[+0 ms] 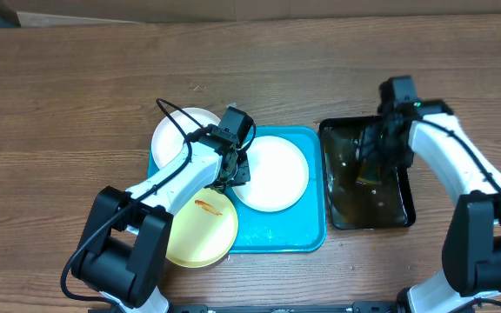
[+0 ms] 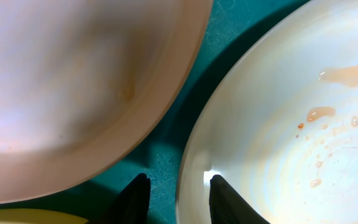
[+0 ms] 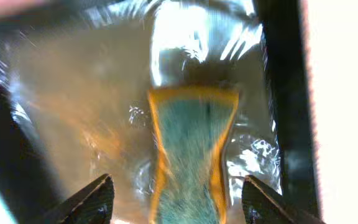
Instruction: Clean dirty plates on tray and stack at the side
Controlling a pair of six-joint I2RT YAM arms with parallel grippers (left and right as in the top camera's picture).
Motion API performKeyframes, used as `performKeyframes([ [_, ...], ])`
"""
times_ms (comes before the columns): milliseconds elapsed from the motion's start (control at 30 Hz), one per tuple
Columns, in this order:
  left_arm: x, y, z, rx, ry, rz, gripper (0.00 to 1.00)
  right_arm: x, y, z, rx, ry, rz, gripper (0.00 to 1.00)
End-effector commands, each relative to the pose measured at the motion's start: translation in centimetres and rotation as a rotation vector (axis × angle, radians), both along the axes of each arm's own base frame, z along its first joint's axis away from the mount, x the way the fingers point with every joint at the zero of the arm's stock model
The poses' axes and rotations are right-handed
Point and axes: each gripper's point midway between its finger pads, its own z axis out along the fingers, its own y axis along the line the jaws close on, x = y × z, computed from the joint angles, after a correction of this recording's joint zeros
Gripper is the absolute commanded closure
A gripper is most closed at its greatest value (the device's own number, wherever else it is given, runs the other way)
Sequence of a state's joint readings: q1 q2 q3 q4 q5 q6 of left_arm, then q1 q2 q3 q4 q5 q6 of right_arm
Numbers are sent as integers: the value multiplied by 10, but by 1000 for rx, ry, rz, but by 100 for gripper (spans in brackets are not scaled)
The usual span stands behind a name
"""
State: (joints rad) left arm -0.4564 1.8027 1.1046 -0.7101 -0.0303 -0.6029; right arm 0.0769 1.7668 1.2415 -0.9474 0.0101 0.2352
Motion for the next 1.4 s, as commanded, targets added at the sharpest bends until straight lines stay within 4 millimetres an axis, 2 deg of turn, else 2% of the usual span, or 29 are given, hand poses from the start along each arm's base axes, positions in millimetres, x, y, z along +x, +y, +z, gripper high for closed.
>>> performKeyframes([
  [0,-3,-1,-4,3,12,-17,68,33,-17,33,63,-107,-77,32],
  [100,-4,-6,-4,2,5,-43,68,43,-53,44,68,-150,-210,25],
  [133,-5,-10,-4,3,4,-54,68,45,-78,45,63,-170,-272,17],
  [167,-6,-12,-4,3,4,-60,68,44,-93,45,60,-174,-309,13],
  [300,-7,-15,-4,15,-4,-74,70,31,-120,43,75,-148,-388,0],
  [467,-7,-15,-4,14,-4,-70,71,26,-131,42,96,-144,-425,0],
  [667,-8,-14,-9,16,4,-65,72,26,-131,42,96,-144,-425,0],
  [1067,-9,-13,-14,15,20,-58,85,26,-131,42,96,-144,-424,0],
  [1133,-8,-12,-13,8,23,-52,88,26,-131,42,96,-144,-424,0],
  [1200,-7,-10,-13,1,28,-43,96,26,-131,42,96,-144,-424,0],
  [1367,0,1,-6,-13,40,1,96,26,-131,42,96,-144,-424,0],
])
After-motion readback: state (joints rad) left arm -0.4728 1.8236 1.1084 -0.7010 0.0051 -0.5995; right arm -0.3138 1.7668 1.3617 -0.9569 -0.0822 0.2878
